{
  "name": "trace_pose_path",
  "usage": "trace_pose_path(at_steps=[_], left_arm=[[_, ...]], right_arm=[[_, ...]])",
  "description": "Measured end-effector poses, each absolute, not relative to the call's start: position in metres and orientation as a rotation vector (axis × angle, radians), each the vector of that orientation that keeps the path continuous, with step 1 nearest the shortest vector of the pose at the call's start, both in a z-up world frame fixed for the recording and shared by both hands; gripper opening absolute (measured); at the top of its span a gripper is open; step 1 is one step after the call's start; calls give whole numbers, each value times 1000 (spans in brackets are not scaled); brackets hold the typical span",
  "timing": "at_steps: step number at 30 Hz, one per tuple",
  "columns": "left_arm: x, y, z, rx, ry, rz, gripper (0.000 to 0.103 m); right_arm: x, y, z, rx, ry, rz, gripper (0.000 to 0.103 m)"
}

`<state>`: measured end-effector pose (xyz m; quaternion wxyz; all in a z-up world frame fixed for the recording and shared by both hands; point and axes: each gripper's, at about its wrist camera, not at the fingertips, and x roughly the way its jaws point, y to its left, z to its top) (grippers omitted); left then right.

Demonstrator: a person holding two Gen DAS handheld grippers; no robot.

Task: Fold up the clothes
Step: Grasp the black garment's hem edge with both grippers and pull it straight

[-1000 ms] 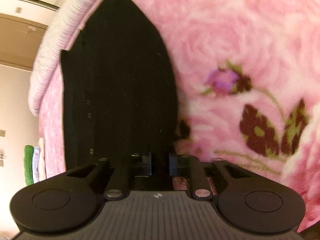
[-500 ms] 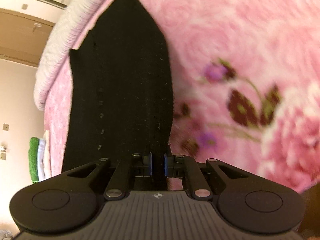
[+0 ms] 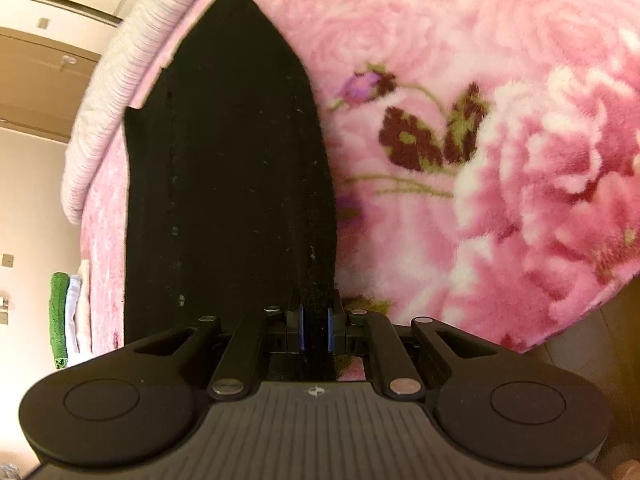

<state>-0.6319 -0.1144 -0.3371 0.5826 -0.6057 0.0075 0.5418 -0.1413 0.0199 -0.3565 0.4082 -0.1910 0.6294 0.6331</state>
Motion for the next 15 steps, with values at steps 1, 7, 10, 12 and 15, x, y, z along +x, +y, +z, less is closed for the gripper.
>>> trace_pose_path(at_steps=[1, 7, 10, 12, 15], left_arm=[[-632, -115, -340, -1400, 37, 1266, 10], [-624, -119, -350, -1276, 117, 1286, 12], [-619, -136, -331, -1146, 144, 1311, 15], [-616, -148, -317, -1052, 162, 1327, 16], [-611, -163, -297, -928, 188, 1347, 16]], right_arm=[[-141, 16, -356, -472, 1574, 1611, 8], [-145, 7, -373, -424, 1488, 1693, 7], [-151, -4, -365, -419, 1353, 1736, 20], [-158, -19, -351, -426, 1208, 1730, 33], [-168, -42, -331, -433, 993, 1710, 40]])
